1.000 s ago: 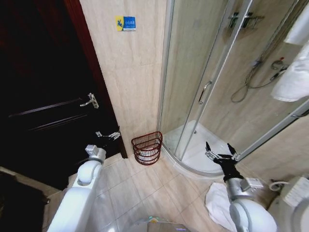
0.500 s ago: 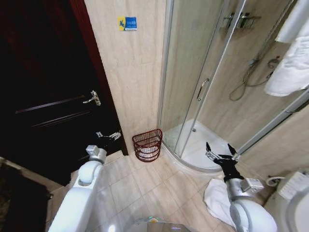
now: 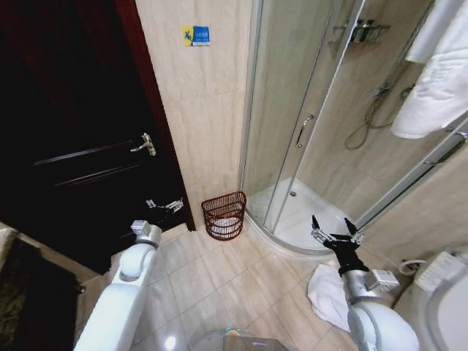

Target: Discard the used towel into the hamper.

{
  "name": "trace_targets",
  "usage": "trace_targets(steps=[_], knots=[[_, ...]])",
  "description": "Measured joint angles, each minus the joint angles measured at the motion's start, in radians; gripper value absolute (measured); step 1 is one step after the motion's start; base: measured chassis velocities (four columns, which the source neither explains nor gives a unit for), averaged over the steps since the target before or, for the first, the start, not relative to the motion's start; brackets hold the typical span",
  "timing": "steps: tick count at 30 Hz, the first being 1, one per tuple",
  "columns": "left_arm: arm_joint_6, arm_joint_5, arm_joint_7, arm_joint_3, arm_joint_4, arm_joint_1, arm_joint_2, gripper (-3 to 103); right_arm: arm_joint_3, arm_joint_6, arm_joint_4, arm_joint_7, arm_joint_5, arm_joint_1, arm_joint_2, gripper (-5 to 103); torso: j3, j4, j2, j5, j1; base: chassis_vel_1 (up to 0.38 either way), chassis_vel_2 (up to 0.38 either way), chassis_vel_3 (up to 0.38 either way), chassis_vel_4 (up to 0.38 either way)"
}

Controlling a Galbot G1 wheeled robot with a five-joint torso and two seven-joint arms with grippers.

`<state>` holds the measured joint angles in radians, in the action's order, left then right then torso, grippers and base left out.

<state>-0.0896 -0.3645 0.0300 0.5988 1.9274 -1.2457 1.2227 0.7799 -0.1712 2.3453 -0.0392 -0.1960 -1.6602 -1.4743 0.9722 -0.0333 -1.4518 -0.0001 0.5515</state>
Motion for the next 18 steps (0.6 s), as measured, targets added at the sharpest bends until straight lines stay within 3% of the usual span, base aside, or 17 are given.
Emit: trace_targets(steps=[18], knots=[[0.0, 0.0, -0.001, 0.0, 0.0, 0.0, 0.0, 100, 0.0, 0.0, 0.0, 0.001, 0.0, 0.0, 0.0, 100, 0.0, 0.0001, 0.0, 0.0, 0.0, 0.029, -0.031, -0.028, 0.032]])
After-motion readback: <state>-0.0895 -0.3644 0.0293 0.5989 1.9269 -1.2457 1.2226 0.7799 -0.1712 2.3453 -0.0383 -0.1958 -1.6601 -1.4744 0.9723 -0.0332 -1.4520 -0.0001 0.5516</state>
